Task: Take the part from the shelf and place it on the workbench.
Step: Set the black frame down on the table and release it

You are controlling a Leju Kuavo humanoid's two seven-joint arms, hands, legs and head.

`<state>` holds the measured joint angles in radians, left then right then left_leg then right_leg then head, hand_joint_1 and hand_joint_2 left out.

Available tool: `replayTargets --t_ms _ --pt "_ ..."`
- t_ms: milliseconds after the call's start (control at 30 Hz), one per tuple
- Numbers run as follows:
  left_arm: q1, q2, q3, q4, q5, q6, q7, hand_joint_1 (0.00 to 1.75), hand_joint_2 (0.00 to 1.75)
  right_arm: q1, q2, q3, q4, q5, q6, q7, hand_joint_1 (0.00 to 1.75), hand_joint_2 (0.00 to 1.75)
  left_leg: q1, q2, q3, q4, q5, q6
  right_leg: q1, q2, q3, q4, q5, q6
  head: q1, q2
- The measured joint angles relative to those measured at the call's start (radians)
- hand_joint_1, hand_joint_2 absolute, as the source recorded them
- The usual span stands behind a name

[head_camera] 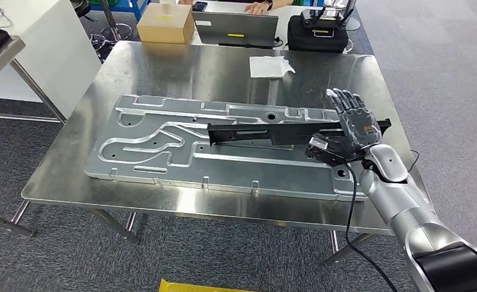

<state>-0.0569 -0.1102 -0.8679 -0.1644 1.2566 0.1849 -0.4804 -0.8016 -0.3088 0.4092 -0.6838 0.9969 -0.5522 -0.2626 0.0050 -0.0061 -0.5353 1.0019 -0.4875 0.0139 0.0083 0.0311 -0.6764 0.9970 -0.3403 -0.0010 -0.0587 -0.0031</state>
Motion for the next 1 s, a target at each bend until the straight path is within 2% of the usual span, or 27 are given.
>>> replayTargets --t_ms 667,1000 --pt "0.002 -0.001 0.011 0.0 0.007 -0.012 0.001 0.0 1.75 0.005 0.026 0.006 0.06 -0.041 0.013 -0.014 0.0 0.0 0.0 0.0 0.0 0.0 0.0 0.0 0.0 -0.001 0.0 0.0 0.0 0.0 0.0 0.0" --pt "0.002 -0.001 0.011 0.0 0.009 -0.053 0.025 0.0 1.75 0.056 -0.002 0.01 0.046 -0.071 0.013 0.008 0.0 0.0 0.0 0.0 0.0 0.0 -0.001 0.0 0.0 -0.001 0.0 0.0 0.0 0.001 0.0 0.0"
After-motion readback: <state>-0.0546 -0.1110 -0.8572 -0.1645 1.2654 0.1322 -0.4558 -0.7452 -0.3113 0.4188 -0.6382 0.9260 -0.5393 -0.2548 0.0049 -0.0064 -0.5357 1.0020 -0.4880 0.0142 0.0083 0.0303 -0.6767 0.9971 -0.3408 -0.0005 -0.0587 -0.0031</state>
